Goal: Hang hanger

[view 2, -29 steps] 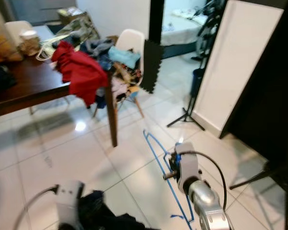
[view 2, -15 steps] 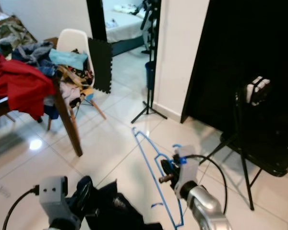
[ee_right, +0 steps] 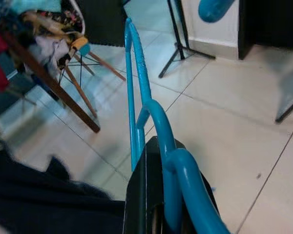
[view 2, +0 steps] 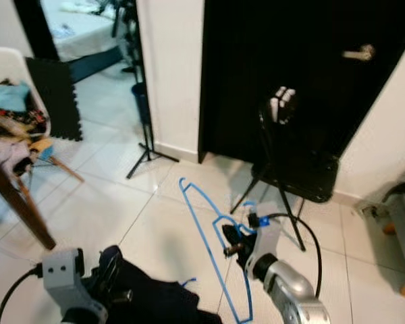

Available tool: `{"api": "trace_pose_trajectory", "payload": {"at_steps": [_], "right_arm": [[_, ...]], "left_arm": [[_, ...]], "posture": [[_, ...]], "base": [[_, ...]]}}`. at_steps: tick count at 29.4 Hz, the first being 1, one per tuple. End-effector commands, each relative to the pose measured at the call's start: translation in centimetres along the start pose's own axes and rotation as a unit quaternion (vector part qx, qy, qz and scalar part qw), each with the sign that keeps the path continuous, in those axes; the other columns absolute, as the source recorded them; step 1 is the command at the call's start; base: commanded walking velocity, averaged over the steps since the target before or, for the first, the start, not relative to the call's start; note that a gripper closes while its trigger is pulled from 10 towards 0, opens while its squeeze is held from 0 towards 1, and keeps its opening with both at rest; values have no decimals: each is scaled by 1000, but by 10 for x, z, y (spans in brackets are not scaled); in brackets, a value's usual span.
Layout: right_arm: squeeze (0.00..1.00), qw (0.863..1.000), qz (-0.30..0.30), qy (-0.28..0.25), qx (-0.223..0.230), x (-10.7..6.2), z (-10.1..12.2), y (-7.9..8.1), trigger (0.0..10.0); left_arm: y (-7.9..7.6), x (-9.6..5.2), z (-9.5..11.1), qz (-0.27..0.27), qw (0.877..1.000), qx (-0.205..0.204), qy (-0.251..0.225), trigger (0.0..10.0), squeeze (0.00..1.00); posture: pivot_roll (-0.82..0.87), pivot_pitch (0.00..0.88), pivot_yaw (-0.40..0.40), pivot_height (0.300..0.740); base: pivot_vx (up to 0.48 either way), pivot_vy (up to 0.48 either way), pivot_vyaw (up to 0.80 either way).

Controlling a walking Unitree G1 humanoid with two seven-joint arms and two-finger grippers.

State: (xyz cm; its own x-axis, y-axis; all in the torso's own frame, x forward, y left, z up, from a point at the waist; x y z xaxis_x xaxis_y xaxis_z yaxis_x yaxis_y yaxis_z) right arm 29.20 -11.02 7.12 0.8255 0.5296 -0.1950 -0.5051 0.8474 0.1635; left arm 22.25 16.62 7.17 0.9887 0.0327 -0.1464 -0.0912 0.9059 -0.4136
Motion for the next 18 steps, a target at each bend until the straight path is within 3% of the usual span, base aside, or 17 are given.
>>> {"api": "trace_pose_trajectory", "payload": {"at_steps": [1, 8, 18], "right_arm": [[0, 1000, 0, -1, 6, -1, 2, -2, 10000], [0, 1000, 5, -9, 22, 3, 6, 4, 10000], [0, 999, 6, -10, 31, 3, 6, 5, 10000]], "left_arm": [[-5, 1, 1, -18, 1000, -6, 2, 10000, 0], [-7, 2, -4, -50, 998, -10, 31, 10000, 0], [-5, 3, -6, -54, 998, -12, 38, 10000, 0]], "posture": [[-30, 68, -36, 740], [-20, 76, -5, 740], [-17, 70, -5, 740]], "base": [[0, 0, -800], [0, 0, -800], [0, 0, -800]]}}
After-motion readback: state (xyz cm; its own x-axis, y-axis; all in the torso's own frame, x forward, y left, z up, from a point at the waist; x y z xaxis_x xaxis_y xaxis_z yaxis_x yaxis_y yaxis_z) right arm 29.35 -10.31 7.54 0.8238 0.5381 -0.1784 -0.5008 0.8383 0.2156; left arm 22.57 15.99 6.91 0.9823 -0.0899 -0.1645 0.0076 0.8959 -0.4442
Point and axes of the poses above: a point about 5 cm out from each wrist's last joint towards the gripper, its own x axis pointing out of the wrist towards the gripper, its own z axis along the axis of the wrist's last joint, y = z × x, the point moved 5 cm from there along x, pointing out of the wrist towards the gripper, and after that the axes turned 10 degrees about -x, right-handed, at the moved point
